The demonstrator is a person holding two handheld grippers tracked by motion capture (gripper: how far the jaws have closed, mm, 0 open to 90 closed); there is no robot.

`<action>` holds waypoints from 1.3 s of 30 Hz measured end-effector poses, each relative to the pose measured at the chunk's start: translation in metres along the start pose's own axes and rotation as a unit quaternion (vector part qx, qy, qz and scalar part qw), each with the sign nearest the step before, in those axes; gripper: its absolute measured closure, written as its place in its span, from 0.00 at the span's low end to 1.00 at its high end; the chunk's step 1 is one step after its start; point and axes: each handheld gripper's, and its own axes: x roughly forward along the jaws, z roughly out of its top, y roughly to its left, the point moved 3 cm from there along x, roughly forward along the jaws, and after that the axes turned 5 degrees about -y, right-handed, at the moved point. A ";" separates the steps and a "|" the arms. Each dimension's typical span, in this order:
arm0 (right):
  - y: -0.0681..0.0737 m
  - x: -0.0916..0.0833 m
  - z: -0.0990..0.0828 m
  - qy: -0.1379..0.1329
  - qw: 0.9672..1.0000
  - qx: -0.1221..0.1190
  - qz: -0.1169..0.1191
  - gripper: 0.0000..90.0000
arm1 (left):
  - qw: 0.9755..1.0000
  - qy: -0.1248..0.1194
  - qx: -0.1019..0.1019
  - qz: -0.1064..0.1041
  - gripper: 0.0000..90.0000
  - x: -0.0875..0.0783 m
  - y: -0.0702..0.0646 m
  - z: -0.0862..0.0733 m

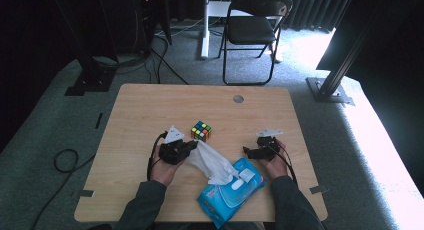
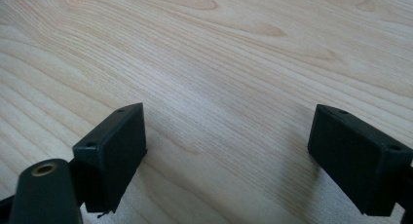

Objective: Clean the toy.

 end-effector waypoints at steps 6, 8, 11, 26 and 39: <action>0.000 0.000 0.000 0.000 1.000 0.000 0.000 0.15 | 1.000 0.008 0.010 -0.028 0.99 0.007 -0.015 -0.002; 0.000 0.000 0.000 0.000 1.000 -0.001 0.000 0.15 | 0.999 0.012 0.012 -0.044 0.99 0.009 -0.021 -0.002; 0.000 0.000 0.000 0.000 1.000 0.000 0.000 0.15 | 0.997 0.022 0.017 -0.073 0.98 0.015 -0.033 -0.005; 0.000 0.000 0.000 0.000 1.000 0.000 0.000 0.15 | 0.984 0.061 0.036 -0.166 0.83 0.030 -0.069 -0.014; 0.000 0.000 0.000 0.000 1.000 0.000 0.000 0.15 | 0.974 0.075 0.036 -0.212 0.67 0.033 -0.078 -0.017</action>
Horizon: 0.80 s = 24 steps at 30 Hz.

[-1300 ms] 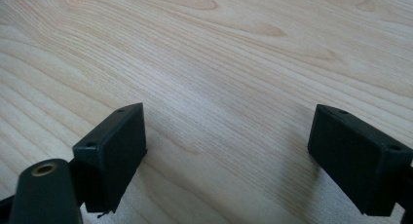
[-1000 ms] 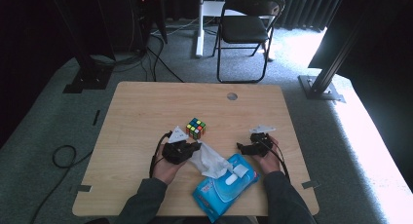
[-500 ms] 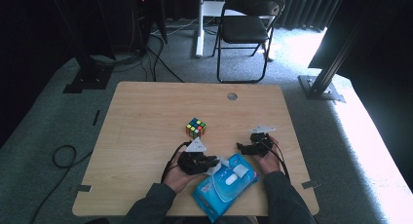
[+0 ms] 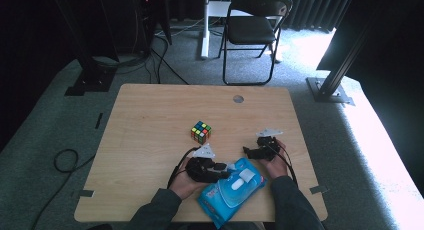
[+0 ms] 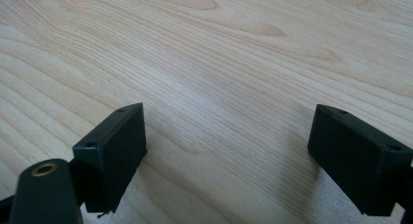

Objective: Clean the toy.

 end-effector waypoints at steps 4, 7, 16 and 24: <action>0.000 0.000 0.000 0.000 1.000 0.000 0.000 0.15 | 1.000 0.009 -0.006 0.006 0.66 0.003 0.004 -0.004; 0.000 0.000 0.000 0.000 1.000 0.000 0.000 0.15 | 0.999 0.013 -0.009 0.032 0.70 0.002 0.010 -0.006; 0.000 0.000 0.000 0.000 1.000 0.000 0.000 0.15 | 0.989 0.032 0.016 0.146 0.87 -0.004 0.024 -0.010; 0.000 0.000 0.000 0.000 1.000 0.000 0.000 0.15 | 0.982 0.064 0.018 0.177 0.69 0.007 0.031 -0.021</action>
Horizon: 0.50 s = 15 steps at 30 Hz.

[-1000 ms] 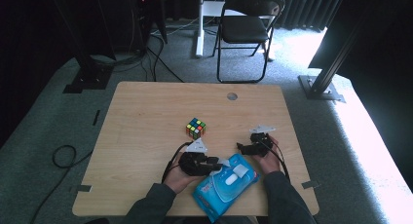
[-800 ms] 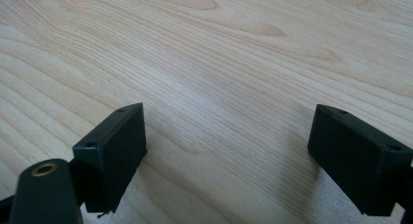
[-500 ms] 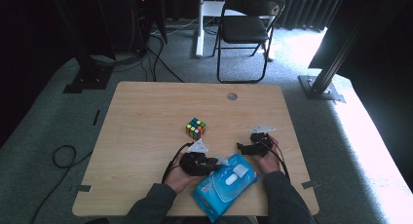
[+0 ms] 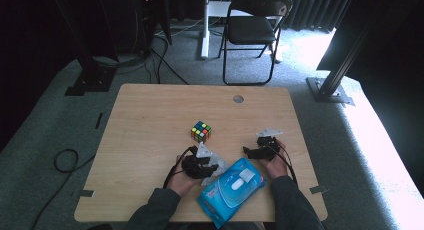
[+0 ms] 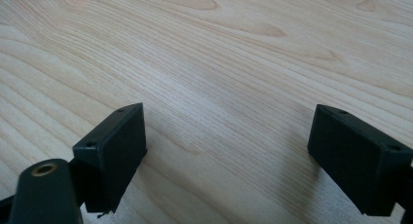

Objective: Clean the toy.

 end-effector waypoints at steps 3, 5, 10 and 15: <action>0.000 0.000 0.000 0.000 1.000 0.000 0.000 0.15 | 1.000 0.012 0.002 0.009 0.67 0.007 0.003 -0.005; 0.000 0.000 0.000 0.000 1.000 0.000 0.000 0.15 | 1.000 0.018 0.001 0.010 0.65 0.011 0.004 -0.009; 0.000 0.000 0.000 0.000 1.000 0.000 0.000 0.15 | 0.999 0.032 0.007 0.014 0.63 0.019 0.005 -0.015; 0.000 0.000 0.000 0.000 1.000 0.000 0.000 0.15 | 0.999 0.033 0.012 0.014 0.61 0.022 0.004 -0.017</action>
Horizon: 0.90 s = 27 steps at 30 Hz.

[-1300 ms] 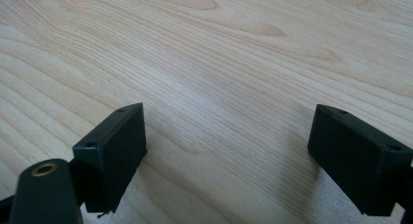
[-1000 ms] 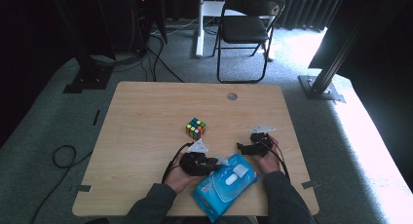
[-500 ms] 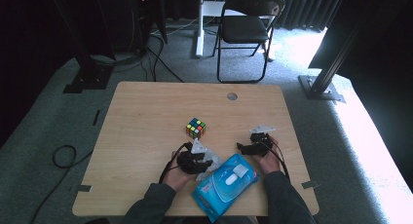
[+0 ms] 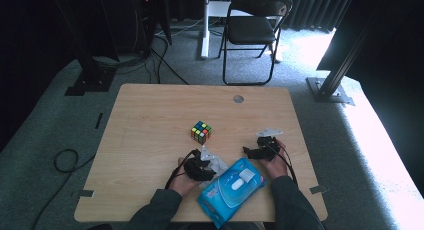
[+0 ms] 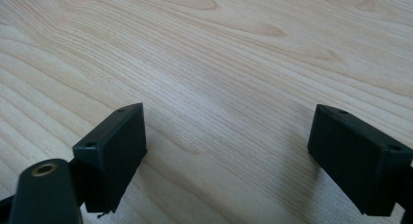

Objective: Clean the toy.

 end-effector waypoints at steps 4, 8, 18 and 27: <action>0.000 0.000 0.000 0.000 1.000 0.000 0.000 0.15 | 1.000 -0.001 -0.001 -0.004 0.56 0.001 -0.001 0.000; 0.000 0.000 0.000 0.000 1.000 0.000 0.000 0.15 | 1.000 -0.001 0.008 -0.002 0.50 0.002 -0.004 0.000; 0.000 0.000 0.000 0.000 1.000 0.000 0.000 0.15 | 1.000 -0.010 0.015 0.007 0.67 0.000 -0.001 -0.002; 0.000 0.000 0.000 0.000 1.000 0.000 0.000 0.15 | 1.000 -0.020 -0.006 0.015 0.95 -0.003 0.009 -0.005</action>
